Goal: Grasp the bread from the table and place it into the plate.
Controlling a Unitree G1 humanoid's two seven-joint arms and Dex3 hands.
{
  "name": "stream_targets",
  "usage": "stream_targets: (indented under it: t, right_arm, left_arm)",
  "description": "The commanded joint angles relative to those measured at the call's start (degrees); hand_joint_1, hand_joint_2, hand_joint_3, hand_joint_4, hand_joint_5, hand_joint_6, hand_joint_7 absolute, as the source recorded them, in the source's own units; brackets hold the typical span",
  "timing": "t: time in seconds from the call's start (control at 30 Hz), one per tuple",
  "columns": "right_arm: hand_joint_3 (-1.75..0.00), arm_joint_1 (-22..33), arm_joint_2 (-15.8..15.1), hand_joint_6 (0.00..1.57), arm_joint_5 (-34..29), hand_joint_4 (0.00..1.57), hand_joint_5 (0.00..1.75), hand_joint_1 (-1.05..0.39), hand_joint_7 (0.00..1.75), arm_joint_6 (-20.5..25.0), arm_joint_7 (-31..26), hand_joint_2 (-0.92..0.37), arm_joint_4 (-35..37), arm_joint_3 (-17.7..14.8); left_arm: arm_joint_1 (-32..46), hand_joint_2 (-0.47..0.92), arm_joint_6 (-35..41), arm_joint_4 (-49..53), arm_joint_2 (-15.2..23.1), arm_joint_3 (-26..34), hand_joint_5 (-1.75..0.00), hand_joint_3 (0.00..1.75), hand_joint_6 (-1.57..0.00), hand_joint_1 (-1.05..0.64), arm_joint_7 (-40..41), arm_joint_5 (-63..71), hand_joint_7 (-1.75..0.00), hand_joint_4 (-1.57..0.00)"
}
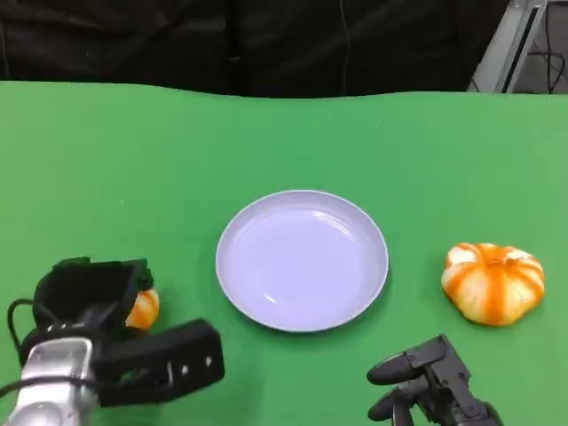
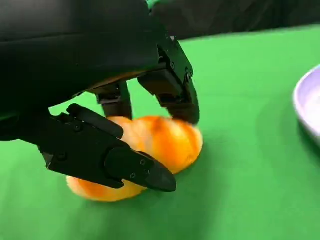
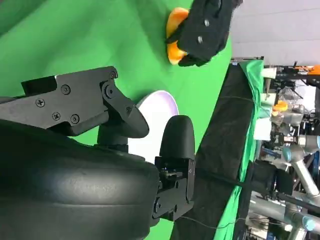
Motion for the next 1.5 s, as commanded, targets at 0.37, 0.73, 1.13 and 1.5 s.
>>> stream_targets:
  t: [0.37, 0.73, 1.13, 1.5]
  right_arm:
    - [-1.01, 0.15, -0.01, 0.0, -0.13, 0.11, 1.75, -0.08, 1.75, 0.21, -0.54, -0.92, -0.85, -0.15]
    - [-1.02, 0.51, -0.16, 0.0, 0.52, 0.11, 1.75, -0.08, 1.75, 0.3, -0.24, -0.92, -1.03, -0.19]
    - [-1.01, 0.82, -0.47, 0.0, -1.08, 0.11, 1.75, -0.07, 1.75, -0.57, -0.89, -0.92, -0.94, 0.25]
    - [-1.01, 1.03, -0.32, 0.0, -1.19, 0.11, 1.75, -0.08, 1.75, 0.08, -1.11, -0.92, -1.46, 0.55]
  left_arm:
    - [4.47, 0.69, -9.01, -7.45, 2.81, 1.35, -1.75, 0.81, -0.57, -0.3, 9.26, -4.29, -1.75, -0.84]
    - [2.94, 0.53, -19.1, -6.05, 2.35, 0.72, -1.75, 1.18, -0.61, -0.28, 20.28, -3.72, -1.75, -0.86]
    - [-8.87, 0.39, -22.38, 0.03, -6.52, -5.56, -1.75, 1.24, -0.69, -0.26, 25.09, -1.76, -1.64, -0.92]
    - [-12.74, 0.36, -25.75, 6.51, -7.89, -7.33, -1.75, 1.31, -0.66, -0.25, 29.76, -1.77, -1.75, -0.93]
